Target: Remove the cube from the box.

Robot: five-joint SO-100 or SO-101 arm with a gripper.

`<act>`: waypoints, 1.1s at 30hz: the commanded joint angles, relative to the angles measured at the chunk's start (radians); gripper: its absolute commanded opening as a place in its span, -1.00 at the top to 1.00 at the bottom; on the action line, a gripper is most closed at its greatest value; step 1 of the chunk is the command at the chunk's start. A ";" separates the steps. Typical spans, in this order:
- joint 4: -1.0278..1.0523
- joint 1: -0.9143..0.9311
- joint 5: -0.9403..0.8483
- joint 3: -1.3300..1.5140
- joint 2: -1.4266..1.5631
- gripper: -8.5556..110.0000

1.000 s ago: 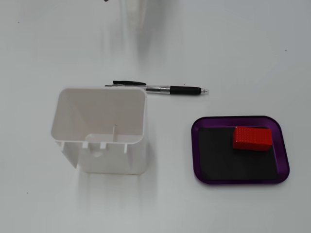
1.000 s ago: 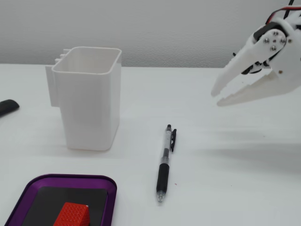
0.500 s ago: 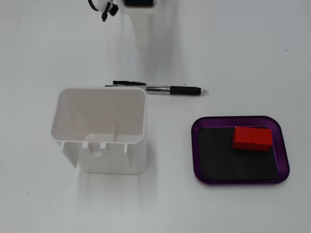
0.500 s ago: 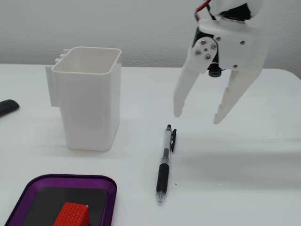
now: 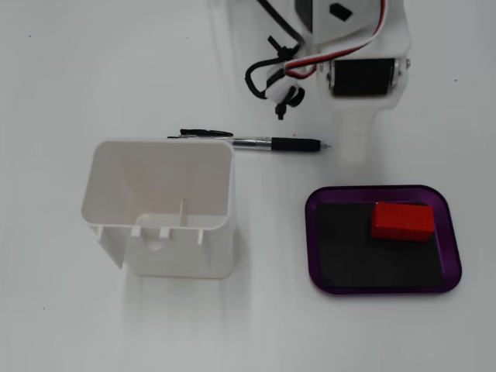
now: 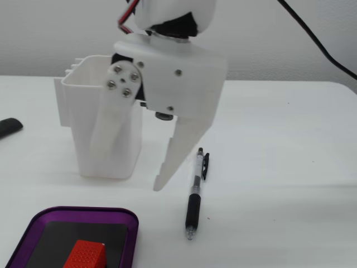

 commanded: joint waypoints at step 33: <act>-0.080 -0.101 0.178 -0.417 -0.337 0.53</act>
